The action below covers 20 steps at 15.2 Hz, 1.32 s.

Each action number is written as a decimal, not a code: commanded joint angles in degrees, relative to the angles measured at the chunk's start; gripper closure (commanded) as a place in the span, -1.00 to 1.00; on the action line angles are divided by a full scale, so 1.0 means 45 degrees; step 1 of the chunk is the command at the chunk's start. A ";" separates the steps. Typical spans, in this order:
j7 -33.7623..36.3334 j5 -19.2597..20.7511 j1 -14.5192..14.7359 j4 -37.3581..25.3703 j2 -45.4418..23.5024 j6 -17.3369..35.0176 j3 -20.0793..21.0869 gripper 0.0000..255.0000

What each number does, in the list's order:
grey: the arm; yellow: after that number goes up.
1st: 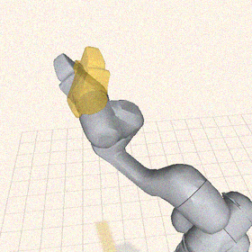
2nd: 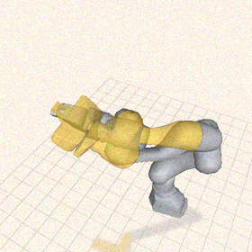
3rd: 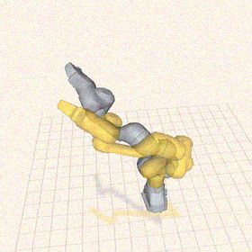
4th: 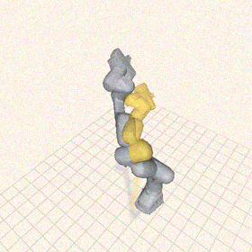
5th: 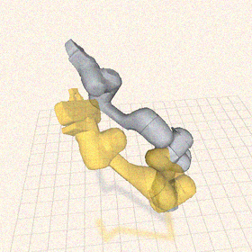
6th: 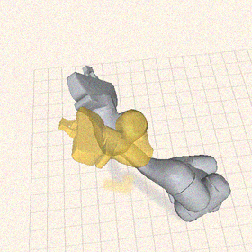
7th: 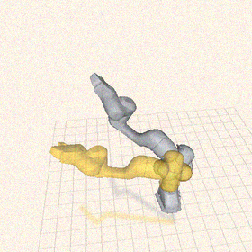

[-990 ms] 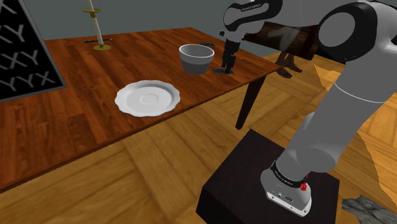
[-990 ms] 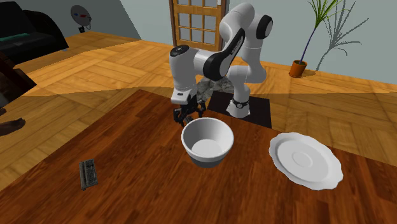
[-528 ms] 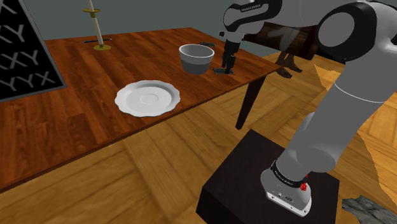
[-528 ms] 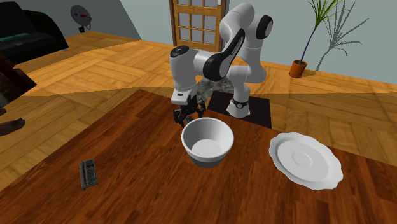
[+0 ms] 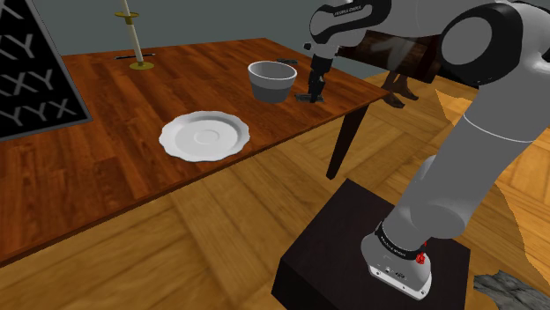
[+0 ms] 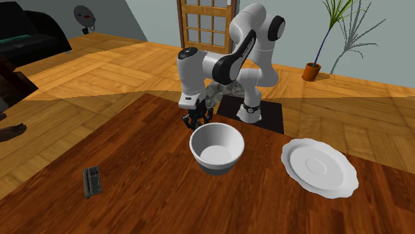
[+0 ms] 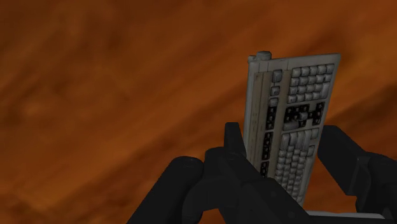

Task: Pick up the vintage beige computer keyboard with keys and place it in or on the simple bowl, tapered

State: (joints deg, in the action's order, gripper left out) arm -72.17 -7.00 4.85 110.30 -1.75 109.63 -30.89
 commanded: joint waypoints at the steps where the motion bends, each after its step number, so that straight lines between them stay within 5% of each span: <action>1: 0.0005 -0.0003 0.0009 0.0031 -0.0009 -0.0017 0.0011 1.00; 20: 0.0347 0.0187 -0.0007 -0.2836 0.0198 -0.3044 -0.0014 1.00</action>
State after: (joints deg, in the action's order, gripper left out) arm -70.72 -6.19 4.80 98.25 -0.89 96.68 -30.97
